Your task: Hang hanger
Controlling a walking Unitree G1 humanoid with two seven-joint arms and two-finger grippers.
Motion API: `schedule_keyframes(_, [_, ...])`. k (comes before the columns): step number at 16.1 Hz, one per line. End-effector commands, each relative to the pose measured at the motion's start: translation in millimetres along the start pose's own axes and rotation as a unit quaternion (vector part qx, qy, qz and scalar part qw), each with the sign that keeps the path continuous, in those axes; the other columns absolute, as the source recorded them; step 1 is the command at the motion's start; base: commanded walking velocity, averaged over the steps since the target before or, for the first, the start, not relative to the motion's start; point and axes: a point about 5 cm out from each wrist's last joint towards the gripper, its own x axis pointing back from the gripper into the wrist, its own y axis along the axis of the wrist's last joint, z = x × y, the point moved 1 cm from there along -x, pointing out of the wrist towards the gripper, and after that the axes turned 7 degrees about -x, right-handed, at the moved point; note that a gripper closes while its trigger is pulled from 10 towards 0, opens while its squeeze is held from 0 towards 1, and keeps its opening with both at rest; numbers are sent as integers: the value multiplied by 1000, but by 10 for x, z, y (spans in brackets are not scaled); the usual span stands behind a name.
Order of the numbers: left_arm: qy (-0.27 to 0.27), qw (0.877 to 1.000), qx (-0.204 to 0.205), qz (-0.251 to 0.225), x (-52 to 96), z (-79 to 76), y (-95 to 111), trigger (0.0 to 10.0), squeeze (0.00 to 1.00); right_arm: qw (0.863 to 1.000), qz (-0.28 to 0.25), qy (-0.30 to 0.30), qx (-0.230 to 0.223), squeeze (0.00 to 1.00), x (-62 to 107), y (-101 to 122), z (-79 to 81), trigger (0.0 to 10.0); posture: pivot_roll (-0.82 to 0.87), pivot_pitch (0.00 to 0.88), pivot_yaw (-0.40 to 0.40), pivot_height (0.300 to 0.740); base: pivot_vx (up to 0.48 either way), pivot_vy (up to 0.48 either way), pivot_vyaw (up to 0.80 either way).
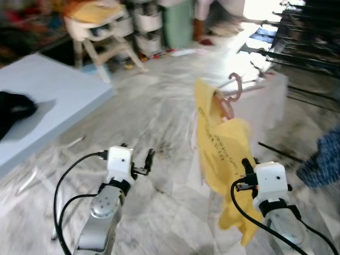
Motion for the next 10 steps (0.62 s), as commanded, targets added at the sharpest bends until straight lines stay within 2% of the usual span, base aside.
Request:
schedule_keyframes(1, [8, 1000, -9, 9, 34, 79, -32, 10000, 0, 998, -34, 44, -8, 0, -44, 134, 132, 10000, -147, 84, 69, 740, 0, -270, 800])
schedule_keyframes(2, [6, 1000, -9, 9, 32, 69, -36, 10000, 0, 996, -36, 77, -10, 0, -83, 155, 175, 10000, -148, 86, 71, 740, 0, -270, 794])
schedule_keyframes(7, [5, 1000, -12, 9, 38, 48, -40, 10000, 0, 994, -41, 106, -9, 0, -207, 217, 160, 10000, -143, 85, 66, 740, 0, -269, 793])
schedule_keyframes(10, [13, 1000, -26, 10, 76, 68, -49, 10000, 0, 990, -40, 132, -15, 0, -229, 197, 273, 10000, -126, 81, 64, 740, 0, -171, 794])
